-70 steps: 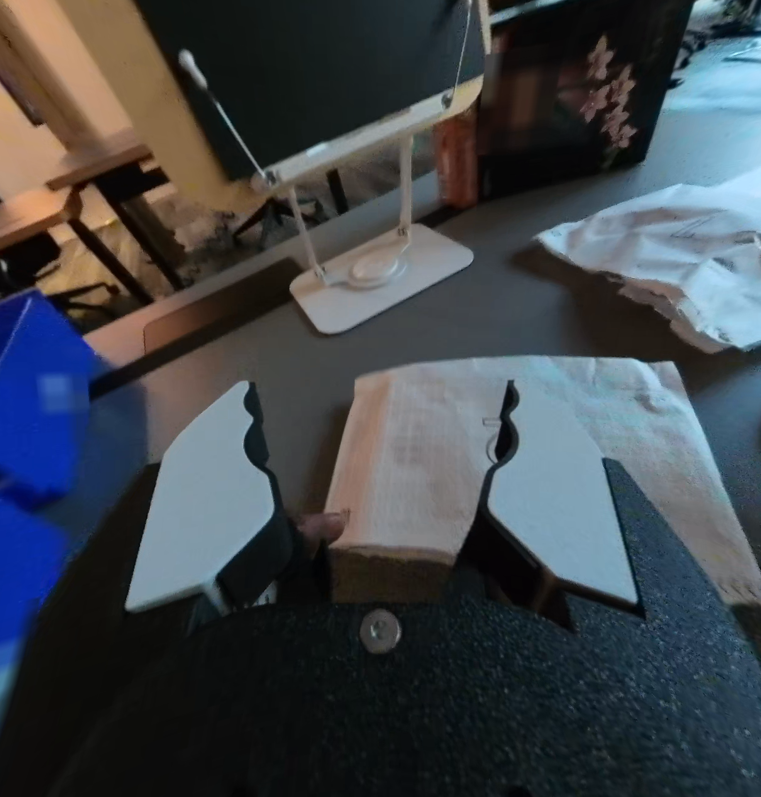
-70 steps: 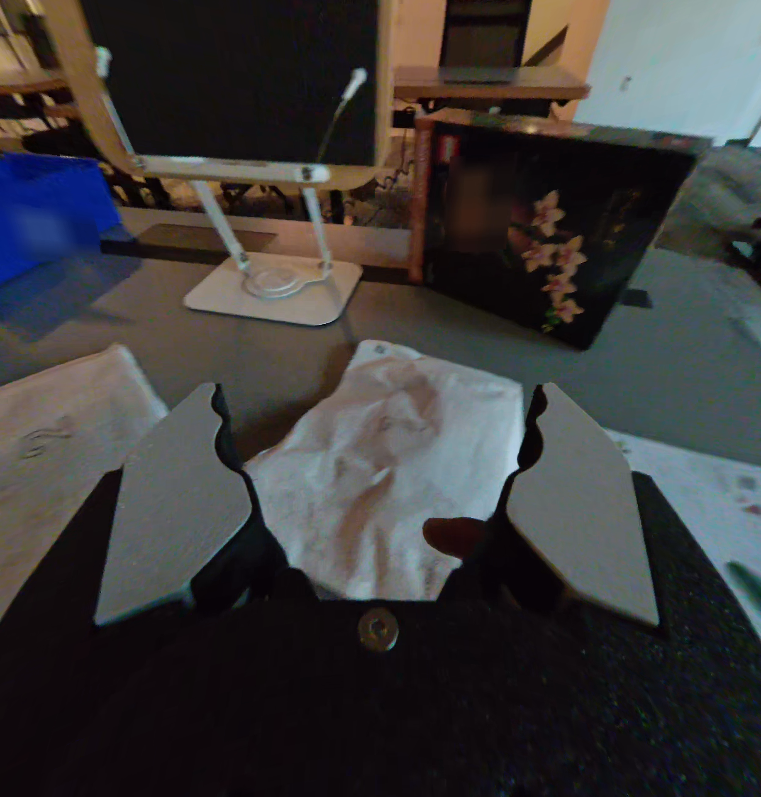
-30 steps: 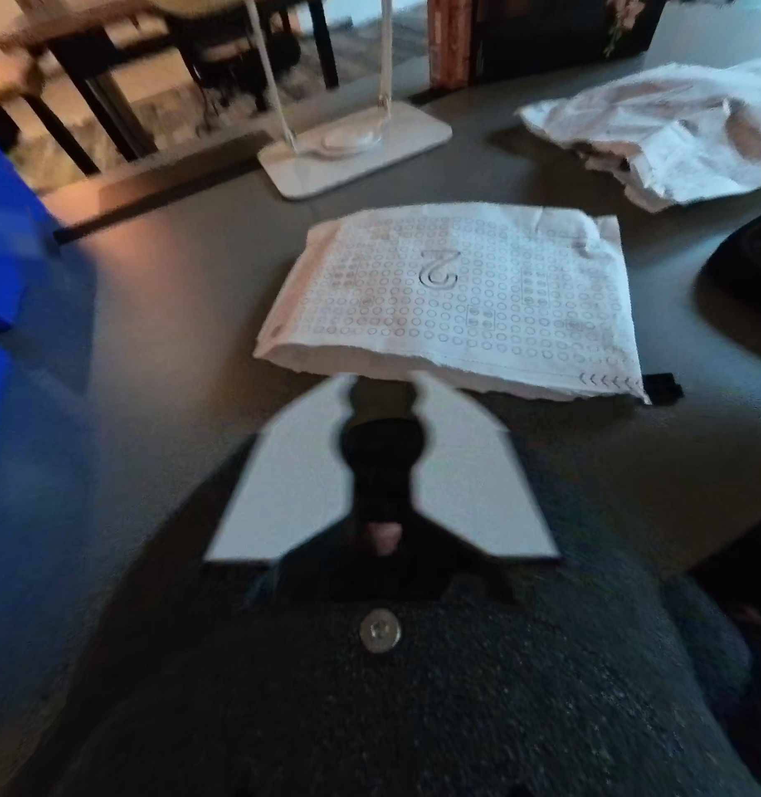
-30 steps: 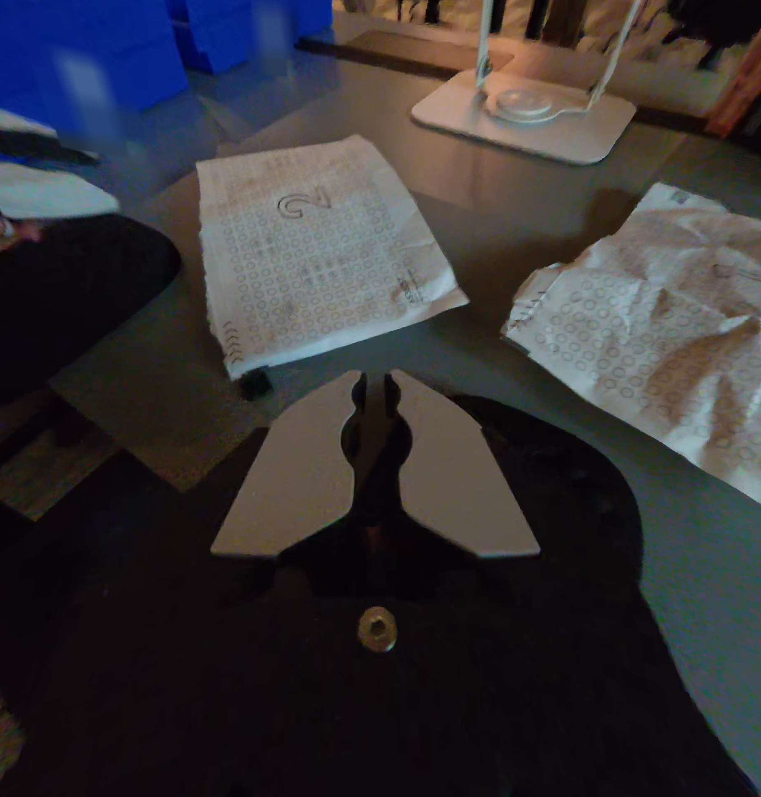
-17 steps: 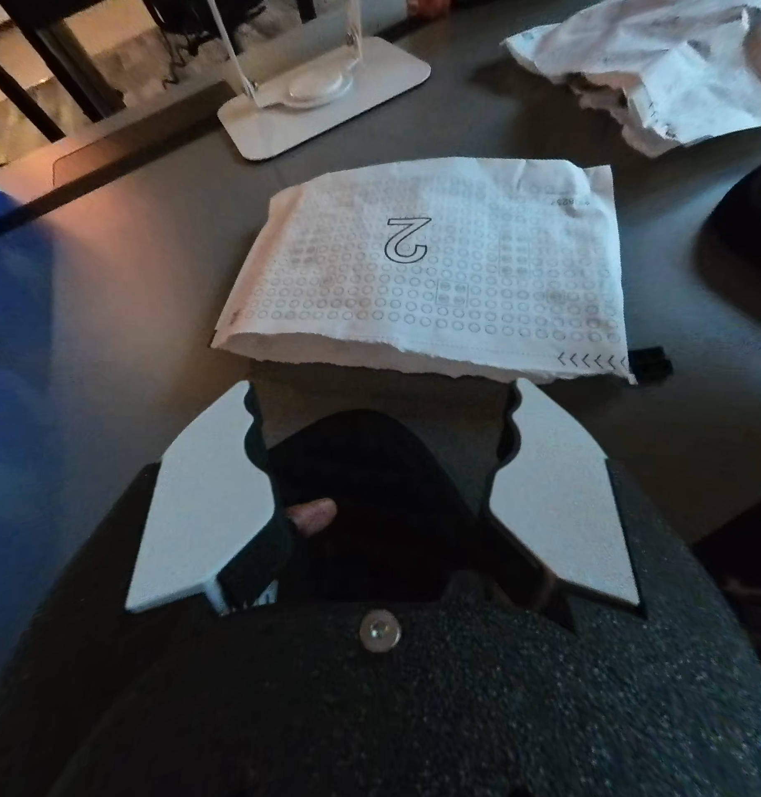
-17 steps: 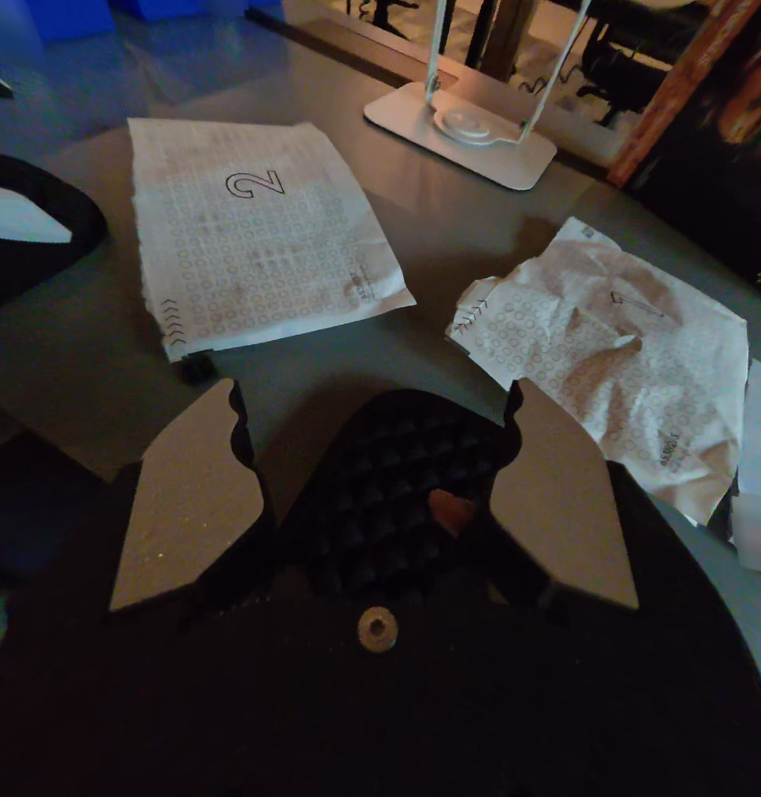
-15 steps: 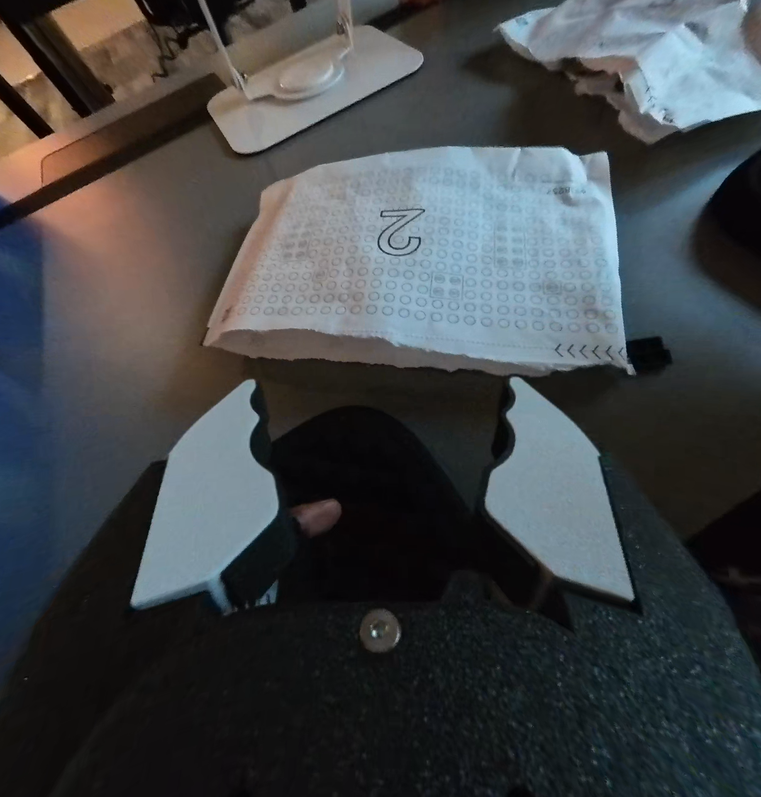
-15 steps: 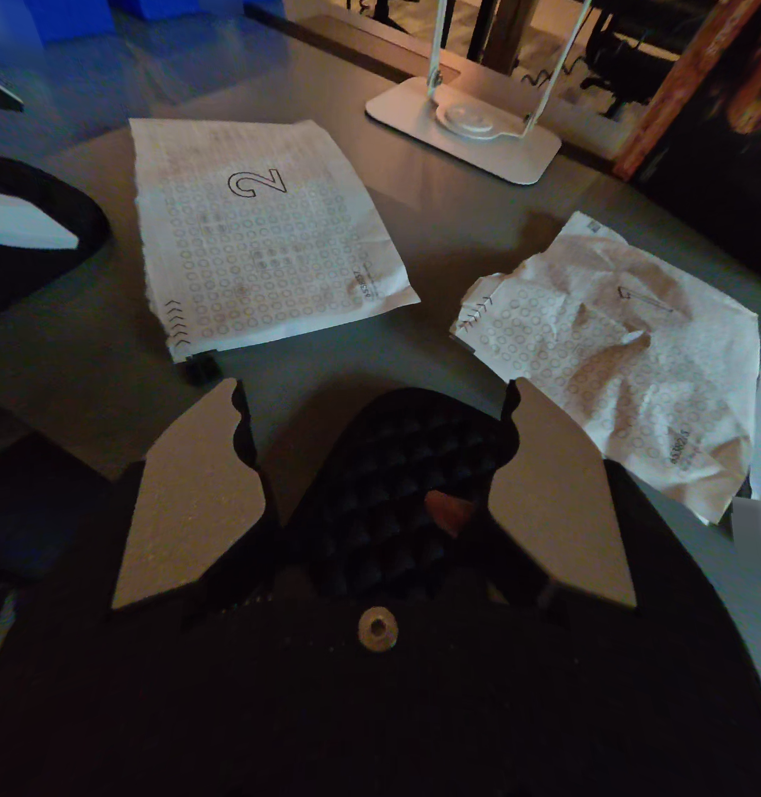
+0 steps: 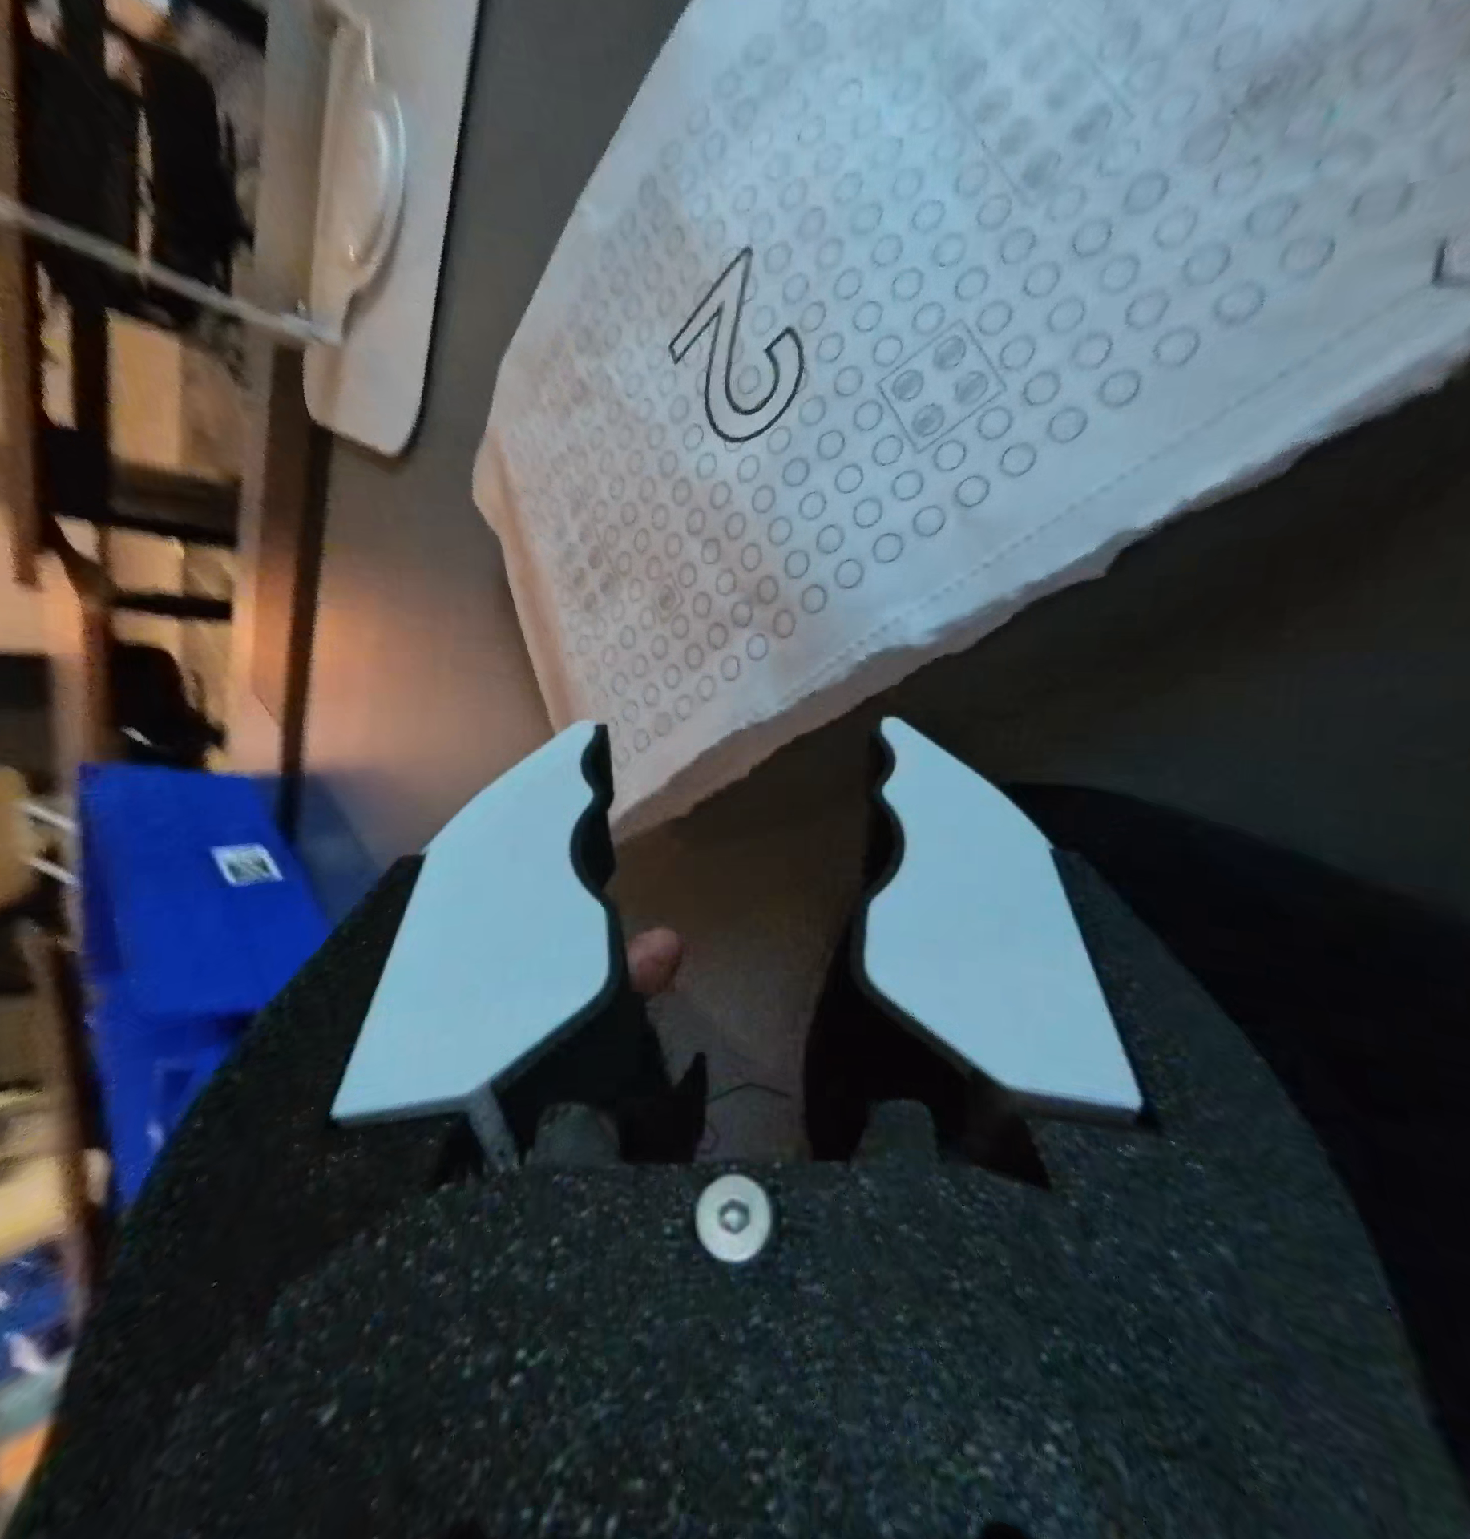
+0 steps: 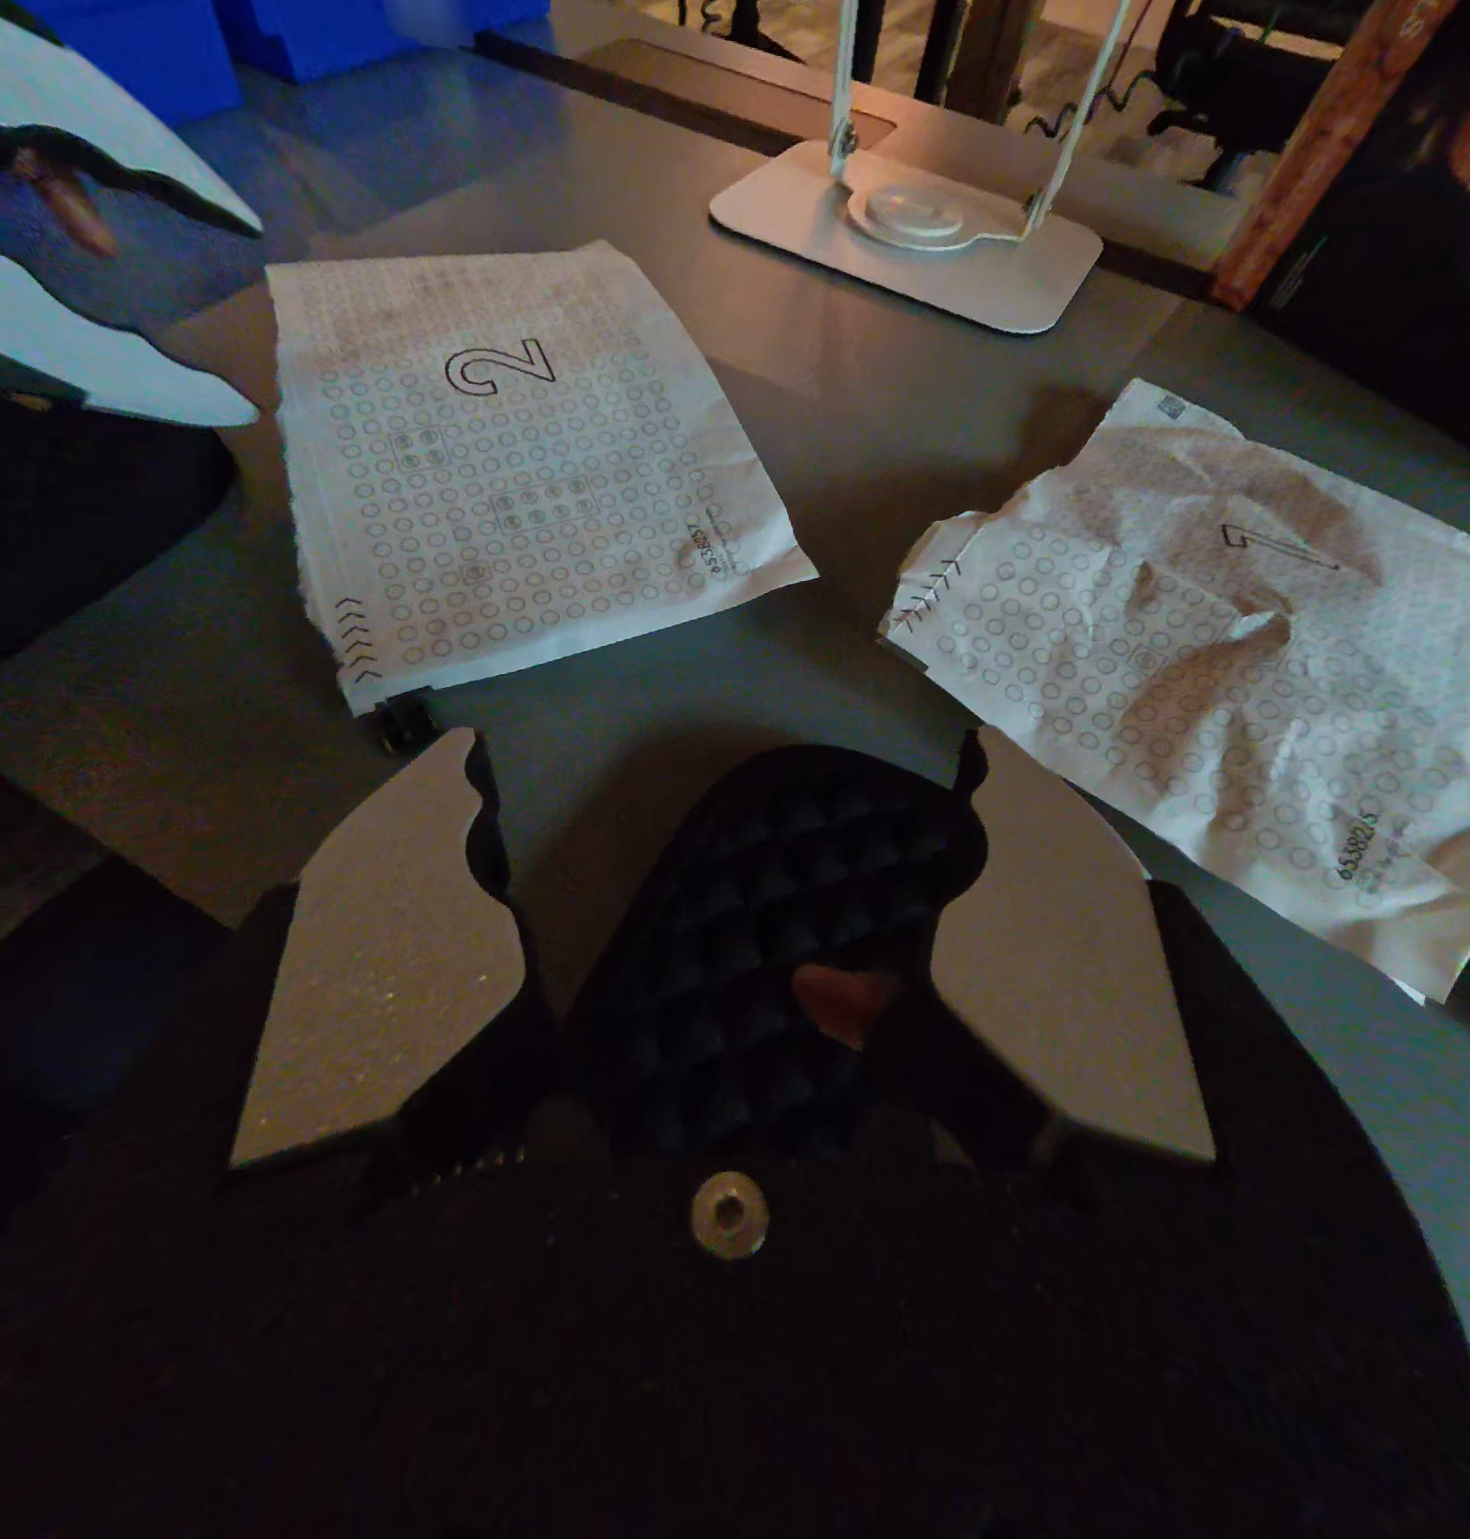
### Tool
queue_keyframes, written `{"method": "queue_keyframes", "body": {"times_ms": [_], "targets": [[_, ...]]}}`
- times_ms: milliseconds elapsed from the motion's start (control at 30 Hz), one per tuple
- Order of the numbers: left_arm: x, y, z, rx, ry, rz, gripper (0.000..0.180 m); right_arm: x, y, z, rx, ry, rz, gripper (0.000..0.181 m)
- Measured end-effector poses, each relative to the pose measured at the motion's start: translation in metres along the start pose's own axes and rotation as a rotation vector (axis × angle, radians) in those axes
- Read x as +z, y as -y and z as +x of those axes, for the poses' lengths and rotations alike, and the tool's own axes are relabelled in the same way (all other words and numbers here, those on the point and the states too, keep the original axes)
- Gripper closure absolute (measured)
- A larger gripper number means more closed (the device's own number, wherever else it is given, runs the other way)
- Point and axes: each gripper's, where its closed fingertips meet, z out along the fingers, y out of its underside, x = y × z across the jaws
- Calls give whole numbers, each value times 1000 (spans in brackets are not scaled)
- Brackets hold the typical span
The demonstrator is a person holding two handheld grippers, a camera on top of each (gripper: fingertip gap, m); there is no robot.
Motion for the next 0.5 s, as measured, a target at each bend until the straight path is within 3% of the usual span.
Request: {"method": "queue_keyframes", "body": {"times_ms": [200,233,267,333,500], "targets": [[29,-1,-12,335,45,-24,122,3,-5,-1,22,23,-8,79],[33,1,-14,366,59,-13,125,2,-3,-2,17,22,-2,79],[36,2,-14,378,48,-1,141,2,-2,-1,11,19,3,80],[35,10,-14,310,10,46,176,1,-1,0,8,15,4,81],[20,23,-29,64,-105,82,180,1,-2,2,37,38,3,84]]}}
